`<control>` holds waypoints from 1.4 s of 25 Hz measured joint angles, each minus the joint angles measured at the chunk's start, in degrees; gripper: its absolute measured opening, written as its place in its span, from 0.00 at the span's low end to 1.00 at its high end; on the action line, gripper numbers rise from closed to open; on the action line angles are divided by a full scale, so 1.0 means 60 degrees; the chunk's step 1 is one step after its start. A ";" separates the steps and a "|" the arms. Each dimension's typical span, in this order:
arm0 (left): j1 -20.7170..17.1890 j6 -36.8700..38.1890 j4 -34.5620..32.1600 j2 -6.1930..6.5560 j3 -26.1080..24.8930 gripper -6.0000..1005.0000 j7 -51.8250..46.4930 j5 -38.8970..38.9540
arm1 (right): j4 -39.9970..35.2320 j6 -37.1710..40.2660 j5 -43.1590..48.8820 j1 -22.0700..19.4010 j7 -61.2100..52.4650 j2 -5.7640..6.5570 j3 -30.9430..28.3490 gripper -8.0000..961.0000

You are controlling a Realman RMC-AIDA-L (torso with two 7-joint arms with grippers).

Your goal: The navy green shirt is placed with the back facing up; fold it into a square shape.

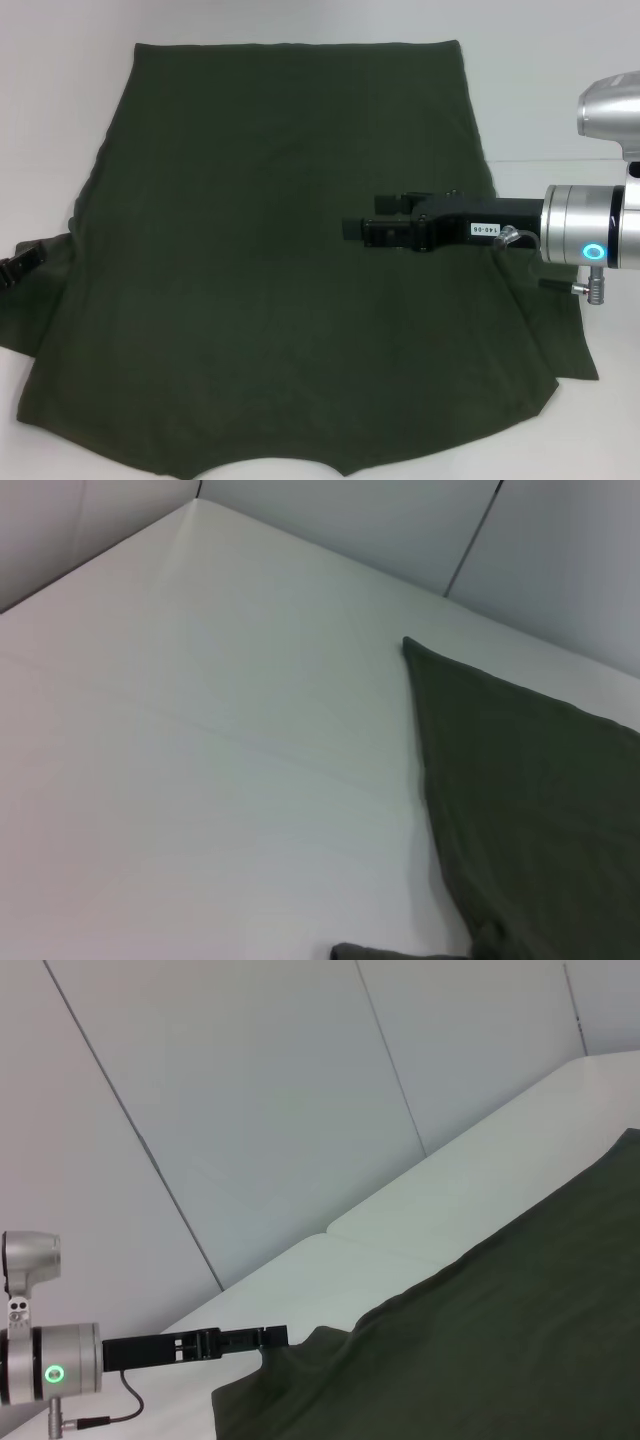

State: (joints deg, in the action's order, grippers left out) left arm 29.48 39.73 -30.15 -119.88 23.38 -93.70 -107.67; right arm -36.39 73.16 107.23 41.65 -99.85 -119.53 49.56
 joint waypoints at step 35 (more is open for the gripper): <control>0.0038 -0.0606 0.0007 -0.0031 0.0292 0.32 0.0141 -0.0147 | 0.0000 0.0009 -0.0001 -0.0013 0.0000 0.0000 0.0030 0.90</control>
State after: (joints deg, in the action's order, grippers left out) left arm 29.71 36.09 -30.10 -120.07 25.13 -92.85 -108.55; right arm -36.39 73.21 107.23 41.57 -99.85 -119.53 49.75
